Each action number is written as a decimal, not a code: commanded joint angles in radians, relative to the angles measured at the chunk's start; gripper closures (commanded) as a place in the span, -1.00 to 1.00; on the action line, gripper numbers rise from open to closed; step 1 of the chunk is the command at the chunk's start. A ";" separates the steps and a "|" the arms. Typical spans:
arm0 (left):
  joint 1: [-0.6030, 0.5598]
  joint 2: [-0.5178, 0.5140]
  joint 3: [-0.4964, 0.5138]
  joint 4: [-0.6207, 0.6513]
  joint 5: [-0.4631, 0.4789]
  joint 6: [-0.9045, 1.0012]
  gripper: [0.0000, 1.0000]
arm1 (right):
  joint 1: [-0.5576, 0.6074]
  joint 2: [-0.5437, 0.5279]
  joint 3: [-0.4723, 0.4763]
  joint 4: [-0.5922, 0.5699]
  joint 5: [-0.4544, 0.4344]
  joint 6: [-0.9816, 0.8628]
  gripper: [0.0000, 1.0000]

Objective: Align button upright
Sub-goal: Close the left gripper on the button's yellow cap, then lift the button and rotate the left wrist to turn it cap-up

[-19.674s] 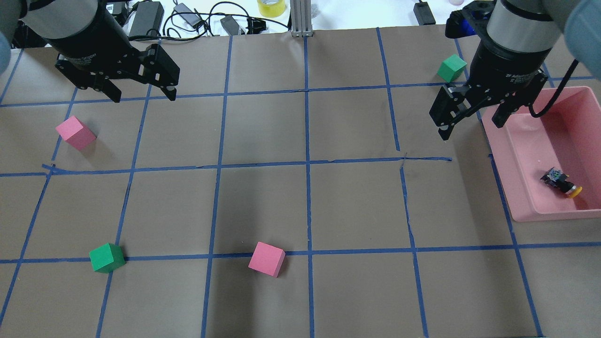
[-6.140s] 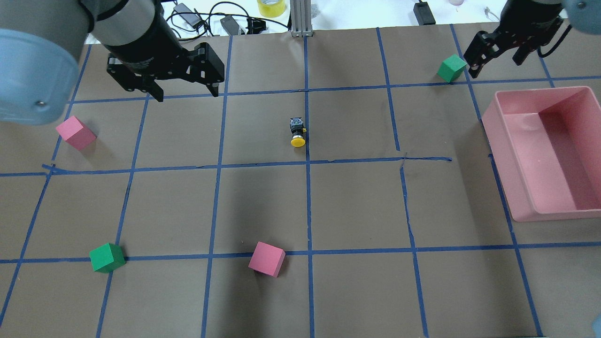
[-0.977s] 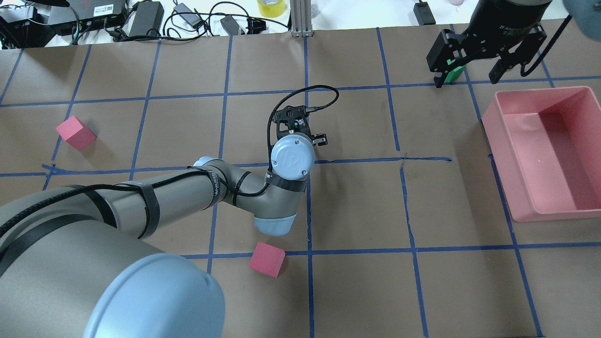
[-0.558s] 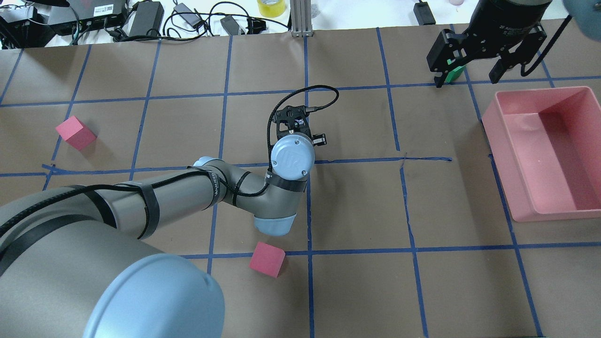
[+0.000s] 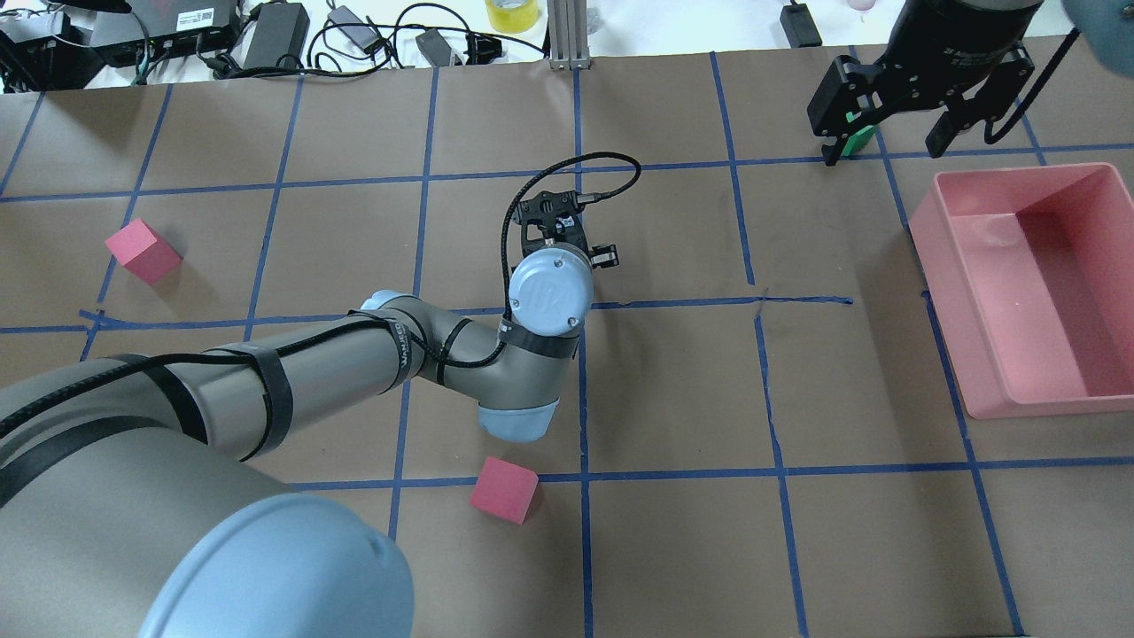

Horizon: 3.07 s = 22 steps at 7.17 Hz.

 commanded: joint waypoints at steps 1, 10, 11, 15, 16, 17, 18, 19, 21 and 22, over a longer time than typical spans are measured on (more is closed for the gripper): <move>0.000 0.054 0.003 -0.090 -0.004 0.004 0.47 | 0.000 -0.001 0.000 -0.001 0.000 0.000 -1.00; 0.231 0.268 0.149 -1.062 -0.420 0.024 0.64 | 0.000 0.001 0.000 -0.030 -0.003 0.000 -1.00; 0.255 0.265 0.158 -1.145 -0.490 0.073 0.71 | 0.000 0.001 0.000 -0.030 -0.002 0.002 -1.00; 0.308 0.231 0.251 -1.381 -0.643 0.038 0.79 | 0.000 -0.001 0.000 -0.028 -0.005 0.000 -1.00; 0.315 0.208 0.243 -1.387 -0.685 -0.006 0.84 | 0.000 -0.001 0.000 -0.027 -0.003 0.002 -1.00; 0.319 0.202 0.234 -1.387 -0.714 -0.084 0.93 | 0.002 -0.001 0.002 -0.025 -0.005 0.002 -1.00; 0.319 0.194 0.231 -1.388 -0.783 -0.124 0.99 | 0.002 -0.001 0.000 -0.025 -0.003 0.002 -1.00; 0.319 0.188 0.215 -1.387 -0.792 -0.137 1.00 | 0.002 -0.002 0.000 -0.024 -0.003 0.005 -1.00; 0.344 0.183 0.174 -1.387 -0.794 -0.181 1.00 | 0.002 -0.002 0.000 -0.020 -0.002 0.008 -1.00; 0.382 0.183 0.163 -1.388 -0.800 -0.172 1.00 | 0.002 -0.002 0.002 -0.020 -0.002 0.009 -1.00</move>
